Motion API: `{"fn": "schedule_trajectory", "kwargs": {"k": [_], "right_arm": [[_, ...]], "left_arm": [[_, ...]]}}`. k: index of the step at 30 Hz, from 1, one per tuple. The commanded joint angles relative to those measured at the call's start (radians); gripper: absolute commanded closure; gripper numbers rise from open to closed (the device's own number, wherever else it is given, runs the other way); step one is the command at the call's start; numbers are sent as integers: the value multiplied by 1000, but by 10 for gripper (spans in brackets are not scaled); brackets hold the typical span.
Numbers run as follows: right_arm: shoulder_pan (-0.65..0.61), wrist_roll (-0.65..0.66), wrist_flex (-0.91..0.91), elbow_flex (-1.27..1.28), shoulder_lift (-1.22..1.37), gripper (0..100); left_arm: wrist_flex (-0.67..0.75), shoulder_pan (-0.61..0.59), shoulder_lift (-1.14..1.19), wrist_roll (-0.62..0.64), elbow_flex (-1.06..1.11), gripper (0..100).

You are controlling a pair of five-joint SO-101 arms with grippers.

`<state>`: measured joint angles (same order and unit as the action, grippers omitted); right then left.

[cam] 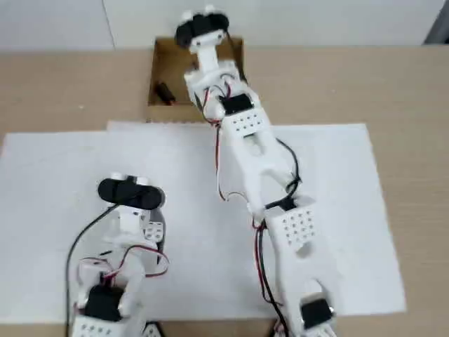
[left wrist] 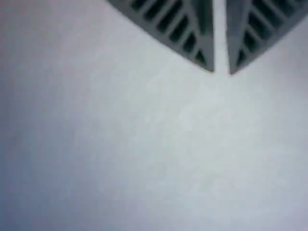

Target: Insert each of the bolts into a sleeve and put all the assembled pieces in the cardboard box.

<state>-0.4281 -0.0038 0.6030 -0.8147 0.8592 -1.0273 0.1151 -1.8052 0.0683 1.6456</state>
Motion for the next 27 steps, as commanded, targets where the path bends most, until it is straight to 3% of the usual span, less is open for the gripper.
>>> {"fn": "schedule_trajectory", "kwargs": {"k": [1,8,16,27], "right_arm": [[-1,11,7,-55,-33,838],[-5,11,35,-63,-42,872],[-21,11,240,-81,-154,996],[-15,6,493,-81,-363,996]], "left_arm": [[-2,-6,-11,-2,-8,995],[-2,0,-11,-8,-8,995],[5,-5,-11,-3,-7,995],[5,-6,-12,-2,-5,995]]}}
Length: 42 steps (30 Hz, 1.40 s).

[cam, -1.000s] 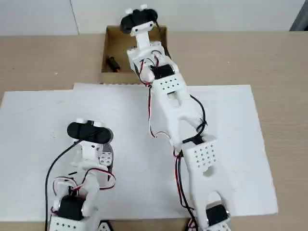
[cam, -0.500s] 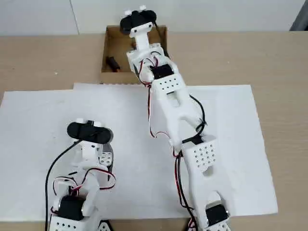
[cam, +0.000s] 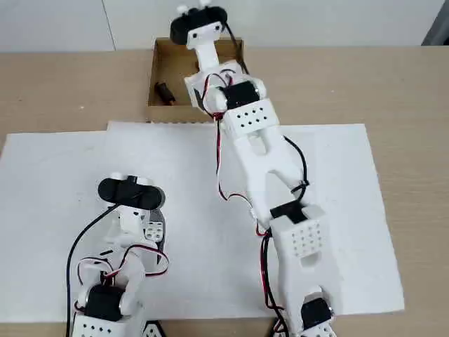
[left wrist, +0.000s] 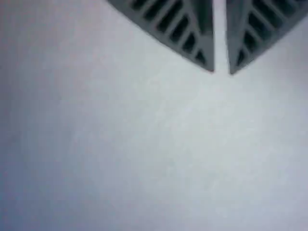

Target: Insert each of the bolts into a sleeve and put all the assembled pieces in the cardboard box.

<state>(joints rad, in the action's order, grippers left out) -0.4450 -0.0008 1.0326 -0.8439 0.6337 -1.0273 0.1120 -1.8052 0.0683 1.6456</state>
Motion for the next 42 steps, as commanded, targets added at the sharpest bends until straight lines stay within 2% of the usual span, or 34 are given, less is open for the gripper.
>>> {"fn": "schedule_trajectory", "kwargs": {"k": [1,14,24,30,37,42], "right_arm": [[2,3,97,-52,-163,996],[7,2,409,-52,-476,996],[134,-2,549,-52,-633,996],[205,-130,639,-31,-716,996],[206,-144,639,226,-940,996],[251,-157,585,523,-1115,995]], "left_arm": [[5,-3,-12,-2,-5,995],[5,-2,-12,-3,-5,995],[5,-2,-12,-3,-5,995],[5,-2,-12,-3,-5,995],[5,-2,-12,-3,-5,995],[5,-2,-12,-3,-5,995]]}}
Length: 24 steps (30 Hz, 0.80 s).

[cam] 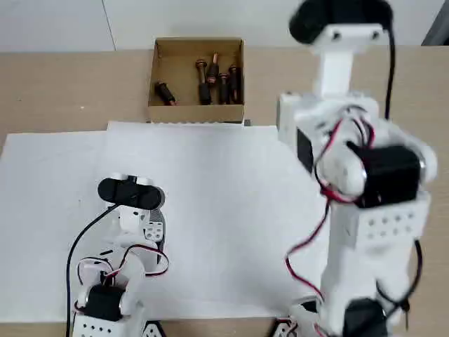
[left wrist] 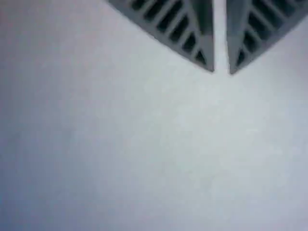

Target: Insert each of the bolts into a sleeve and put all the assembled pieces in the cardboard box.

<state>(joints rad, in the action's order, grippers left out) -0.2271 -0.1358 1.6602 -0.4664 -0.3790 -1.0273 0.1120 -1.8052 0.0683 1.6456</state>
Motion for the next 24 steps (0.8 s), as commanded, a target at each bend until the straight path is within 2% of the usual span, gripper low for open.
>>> {"fn": "schedule_trajectory", "kwargs": {"k": [1,5,13,20,24], "right_arm": [[47,-37,-58,213,-134,995],[99,-51,-151,511,-278,995],[110,-44,-470,1092,-665,995],[111,-40,-582,1433,-880,995],[111,20,-662,1585,-986,995]], "left_arm": [[5,-2,-12,-3,-5,995],[5,-2,-12,-3,-5,995],[5,-2,-12,-3,-5,995],[5,-2,-12,-3,-5,995],[5,-2,-12,-3,-5,995]]}}
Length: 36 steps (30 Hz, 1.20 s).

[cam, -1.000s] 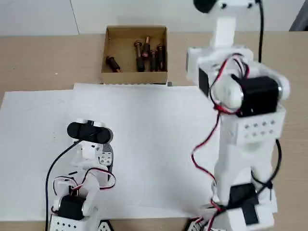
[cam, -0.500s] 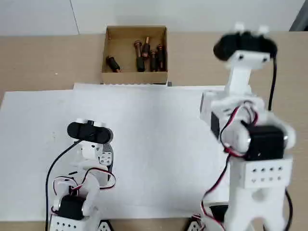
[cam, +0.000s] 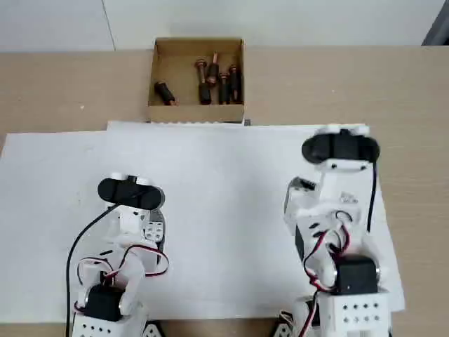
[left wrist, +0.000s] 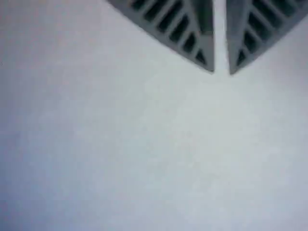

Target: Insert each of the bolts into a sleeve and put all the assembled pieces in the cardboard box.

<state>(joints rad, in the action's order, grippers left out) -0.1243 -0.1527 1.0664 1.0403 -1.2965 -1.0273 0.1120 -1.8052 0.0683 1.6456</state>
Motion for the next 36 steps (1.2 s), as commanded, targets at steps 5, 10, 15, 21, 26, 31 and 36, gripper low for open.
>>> {"fn": "schedule_trajectory", "kwargs": {"k": [5,10,15,21,26,31,36], "right_arm": [[8,81,-150,284,-226,995],[8,109,-168,466,-424,995],[8,123,-177,542,-516,995],[1,123,-265,614,-518,995],[5,124,-285,643,-518,995],[7,124,-274,643,-518,995],[8,127,-130,640,-518,995]], "left_arm": [[5,-2,-12,-3,-5,995],[5,-2,-12,-3,-5,995],[5,-2,-12,-3,-5,995],[5,-2,-12,-3,-5,995],[5,-2,-12,-3,-5,995],[5,-2,-12,-3,-5,995],[5,-2,-12,-3,-5,995]]}}
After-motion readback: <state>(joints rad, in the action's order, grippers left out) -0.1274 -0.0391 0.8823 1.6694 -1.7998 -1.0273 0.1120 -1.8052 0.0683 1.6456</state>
